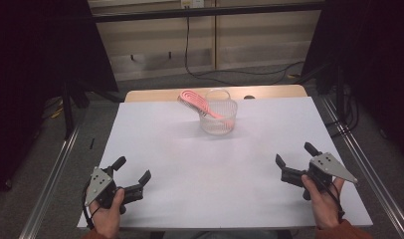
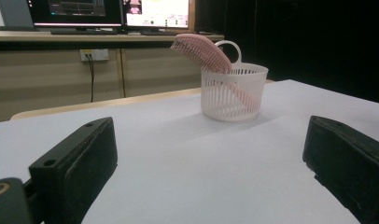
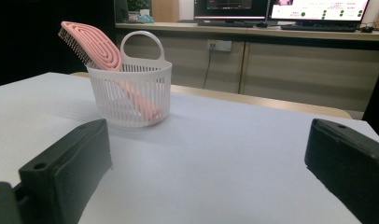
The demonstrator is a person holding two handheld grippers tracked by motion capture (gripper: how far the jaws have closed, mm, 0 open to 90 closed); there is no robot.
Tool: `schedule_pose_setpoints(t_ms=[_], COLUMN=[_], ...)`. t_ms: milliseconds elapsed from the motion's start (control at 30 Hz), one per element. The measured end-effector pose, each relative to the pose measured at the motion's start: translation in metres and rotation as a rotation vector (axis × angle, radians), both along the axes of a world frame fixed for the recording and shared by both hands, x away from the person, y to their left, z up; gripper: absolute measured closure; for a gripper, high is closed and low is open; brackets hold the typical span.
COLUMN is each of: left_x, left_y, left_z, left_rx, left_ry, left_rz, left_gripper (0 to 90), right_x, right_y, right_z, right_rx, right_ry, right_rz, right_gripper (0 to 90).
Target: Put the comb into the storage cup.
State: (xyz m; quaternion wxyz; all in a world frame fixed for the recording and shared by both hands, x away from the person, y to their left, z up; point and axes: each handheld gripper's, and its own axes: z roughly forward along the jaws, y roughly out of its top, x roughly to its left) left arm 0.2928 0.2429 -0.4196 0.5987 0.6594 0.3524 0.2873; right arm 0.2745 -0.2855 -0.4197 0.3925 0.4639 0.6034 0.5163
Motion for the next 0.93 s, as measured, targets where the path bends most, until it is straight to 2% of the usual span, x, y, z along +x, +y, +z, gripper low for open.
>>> schedule_pose_setpoints(t_ms=[100,267,433,567,667,733,867,933], left_x=[-0.001,-0.003,-0.005,-0.006,-0.004,-0.005,-0.005,-0.005], left_y=[0.000,0.000,0.001,0.002,0.002,0.003,0.005,0.005], left_z=[0.000,0.000,0.001,0.001,0.001,0.002,0.001,0.001], left_rx=[0.004,0.007,0.004,0.000,-0.006,-0.015,-0.010,-0.017], left_ry=[-0.003,-0.001,0.002,-0.009,-0.007,-0.011,-0.011,-0.010], left_rz=[0.006,0.018,0.036,0.026,0.024,0.026,0.026,0.032], left_gripper=[3.1,3.1,3.7,3.2,2.7,2.7,2.4,2.4], right_x=[-0.004,-0.012,-0.022,-0.029,-0.029,-0.028,-0.027,-0.026], right_y=[-0.005,-0.015,-0.021,-0.024,-0.023,-0.020,-0.017,-0.017], right_z=[0.000,-0.003,-0.005,-0.008,-0.008,-0.009,-0.007,-0.008], right_rx=[-0.015,-0.013,-0.018,-0.019,-0.020,-0.039,-0.039,-0.034], right_ry=[-0.011,-0.010,-0.009,-0.009,-0.013,-0.014,-0.042,-0.030], right_rz=[-0.024,-0.054,-0.063,-0.067,-0.060,-0.063,-0.054,-0.053], right_gripper=[0.0,0.0,0.0,0.0,0.0,0.0,0.1,0.1])
